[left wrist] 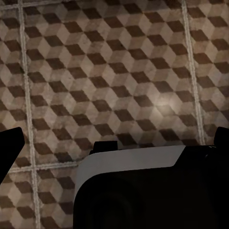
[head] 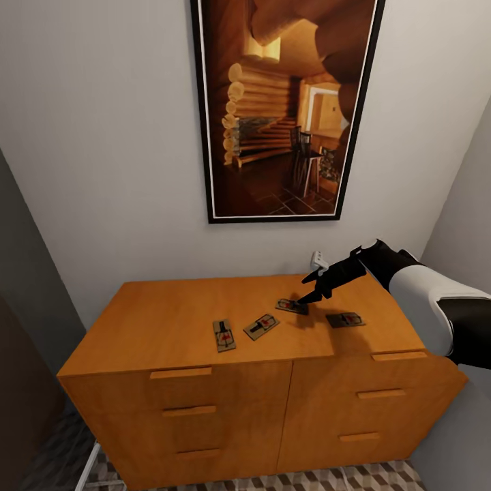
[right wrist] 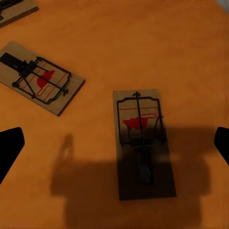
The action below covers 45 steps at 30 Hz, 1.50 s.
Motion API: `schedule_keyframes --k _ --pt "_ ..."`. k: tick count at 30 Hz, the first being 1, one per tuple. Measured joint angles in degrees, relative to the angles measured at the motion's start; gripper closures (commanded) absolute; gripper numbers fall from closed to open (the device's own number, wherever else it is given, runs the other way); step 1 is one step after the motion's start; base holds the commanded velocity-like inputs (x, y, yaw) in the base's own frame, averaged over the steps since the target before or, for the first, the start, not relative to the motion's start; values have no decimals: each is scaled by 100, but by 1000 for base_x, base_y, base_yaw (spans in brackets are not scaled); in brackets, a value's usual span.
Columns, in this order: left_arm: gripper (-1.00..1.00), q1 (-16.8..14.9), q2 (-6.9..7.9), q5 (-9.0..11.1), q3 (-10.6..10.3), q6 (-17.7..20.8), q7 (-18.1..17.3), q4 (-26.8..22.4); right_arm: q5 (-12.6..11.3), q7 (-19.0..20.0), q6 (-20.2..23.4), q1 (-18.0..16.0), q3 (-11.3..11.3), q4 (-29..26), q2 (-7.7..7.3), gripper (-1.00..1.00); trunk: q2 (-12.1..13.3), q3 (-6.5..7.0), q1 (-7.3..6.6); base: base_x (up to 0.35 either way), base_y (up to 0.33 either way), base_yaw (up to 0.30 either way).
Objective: Take the four mousetraps from the cabinet in the bathroom and place them on the bathroom floor. Make sure all four end up on the same floor surface, and ensure that at least two of them are either under or directly next to the same bathroom sink.
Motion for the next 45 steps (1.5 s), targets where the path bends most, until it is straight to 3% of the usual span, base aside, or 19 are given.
schedule_keyframes --k 45 --pt "-100 0 -4 0 0 0 0 4 2 -5 0 1 2 3 -66 -100 0 -226 0 1 0 -73"
